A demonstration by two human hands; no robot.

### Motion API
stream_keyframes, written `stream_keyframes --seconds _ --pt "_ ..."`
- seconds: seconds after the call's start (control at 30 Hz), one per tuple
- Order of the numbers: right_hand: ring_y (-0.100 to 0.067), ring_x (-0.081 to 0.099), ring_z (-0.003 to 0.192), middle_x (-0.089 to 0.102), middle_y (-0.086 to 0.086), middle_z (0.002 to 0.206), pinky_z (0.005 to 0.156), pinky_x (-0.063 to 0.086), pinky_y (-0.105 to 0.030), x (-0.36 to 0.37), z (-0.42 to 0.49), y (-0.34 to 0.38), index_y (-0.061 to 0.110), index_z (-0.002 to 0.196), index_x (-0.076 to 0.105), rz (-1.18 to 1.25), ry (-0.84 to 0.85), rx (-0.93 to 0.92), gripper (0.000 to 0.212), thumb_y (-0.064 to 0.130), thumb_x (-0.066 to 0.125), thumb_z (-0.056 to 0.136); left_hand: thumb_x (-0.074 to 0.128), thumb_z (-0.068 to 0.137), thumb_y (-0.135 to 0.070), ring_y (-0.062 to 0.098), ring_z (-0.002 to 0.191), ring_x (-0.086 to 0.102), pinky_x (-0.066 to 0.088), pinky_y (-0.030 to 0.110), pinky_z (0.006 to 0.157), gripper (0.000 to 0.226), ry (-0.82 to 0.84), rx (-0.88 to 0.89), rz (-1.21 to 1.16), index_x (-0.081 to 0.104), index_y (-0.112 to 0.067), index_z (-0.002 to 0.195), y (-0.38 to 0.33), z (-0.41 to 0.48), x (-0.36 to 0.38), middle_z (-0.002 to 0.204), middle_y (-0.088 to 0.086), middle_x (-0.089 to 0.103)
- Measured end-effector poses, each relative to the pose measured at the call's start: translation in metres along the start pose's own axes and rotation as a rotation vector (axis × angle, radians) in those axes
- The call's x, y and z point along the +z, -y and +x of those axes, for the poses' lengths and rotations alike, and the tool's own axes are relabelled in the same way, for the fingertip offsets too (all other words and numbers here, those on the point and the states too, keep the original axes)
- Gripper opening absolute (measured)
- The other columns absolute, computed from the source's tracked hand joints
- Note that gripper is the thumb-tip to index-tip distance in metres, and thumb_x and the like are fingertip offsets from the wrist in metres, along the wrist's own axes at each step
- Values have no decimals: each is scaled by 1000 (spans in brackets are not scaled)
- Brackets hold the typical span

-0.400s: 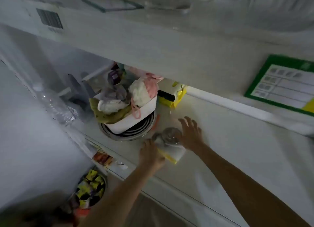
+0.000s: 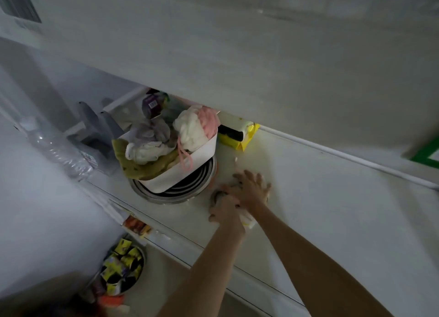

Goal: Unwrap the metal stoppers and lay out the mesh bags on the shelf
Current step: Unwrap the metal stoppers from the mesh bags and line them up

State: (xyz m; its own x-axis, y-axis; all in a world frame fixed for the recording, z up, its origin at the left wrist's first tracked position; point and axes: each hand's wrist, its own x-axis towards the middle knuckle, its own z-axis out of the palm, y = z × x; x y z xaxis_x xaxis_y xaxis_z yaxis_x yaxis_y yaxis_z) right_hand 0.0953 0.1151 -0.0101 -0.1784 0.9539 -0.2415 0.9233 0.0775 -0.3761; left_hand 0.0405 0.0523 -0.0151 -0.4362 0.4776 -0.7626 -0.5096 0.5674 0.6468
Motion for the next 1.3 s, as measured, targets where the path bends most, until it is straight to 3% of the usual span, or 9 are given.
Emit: stream_keyframes --seconds 0.07,0.17,0.47,0.6,0.7,0.87,1.03,1.13,1.3 --pt "-26 23 141 38 4 148 113 16 -55 5 -11 -2 38 129 51 26 -102 15 61 65 44 75 76 47 -27 40 116 55 50 53 95 84 -25 -86 -291 50 -14 125 -3 17 8 137 17 46" --pt "-25 37 123 47 3 130 100 30 -47 9 -28 -1 33 116 57 94 -169 131 46 55 46 77 78 66 -36 31 115 55 49 48 98 66 -75 -40 -379 50 -14 121 -9 6 9 134 10 48" --pt "-31 50 114 55 -5 119 97 32 -43 27 -84 -27 30 127 47 336 -115 181 37 37 47 91 80 67 -38 36 104 64 55 49 88 86 47 391 76 35 -20 138 8 -24 -6 122 14 61" --pt "-19 68 82 69 3 91 73 57 -42 22 -107 -33 35 106 54 769 -199 88 31 34 67 78 82 73 -21 37 98 65 57 50 85 75 85 320 2 38 -19 134 6 -24 -2 121 17 61" --pt "-11 69 73 71 2 87 60 57 -28 10 -117 -39 26 101 58 921 -253 45 28 22 76 80 82 67 -24 38 97 65 58 54 83 74 154 288 -64 38 -25 127 7 -33 7 121 19 59" --pt "-6 68 79 72 12 87 73 59 -40 -3 -126 -57 34 101 59 681 -246 -66 40 41 76 65 93 59 -29 39 93 67 59 50 80 89 211 44 -177 34 -17 125 18 -42 5 114 23 60" --pt "-11 68 81 66 14 97 72 58 -34 -18 -138 -58 35 118 42 492 -302 -138 69 48 77 61 90 60 -38 35 82 70 58 37 56 93 306 -32 -207 37 -5 128 31 -44 1 114 28 62" --pt "-15 65 82 58 8 104 69 55 -31 -29 -142 -58 29 123 34 498 -360 -173 79 41 81 61 95 33 -52 39 96 71 61 49 72 123 416 -81 -229 46 -3 134 37 -41 3 120 28 64" --pt "-6 63 83 62 6 99 66 51 -19 -42 -143 -66 23 112 44 670 -420 -146 61 36 82 65 84 67 -49 39 113 61 55 48 85 86 662 -74 -215 57 1 132 33 -40 -1 124 24 62"
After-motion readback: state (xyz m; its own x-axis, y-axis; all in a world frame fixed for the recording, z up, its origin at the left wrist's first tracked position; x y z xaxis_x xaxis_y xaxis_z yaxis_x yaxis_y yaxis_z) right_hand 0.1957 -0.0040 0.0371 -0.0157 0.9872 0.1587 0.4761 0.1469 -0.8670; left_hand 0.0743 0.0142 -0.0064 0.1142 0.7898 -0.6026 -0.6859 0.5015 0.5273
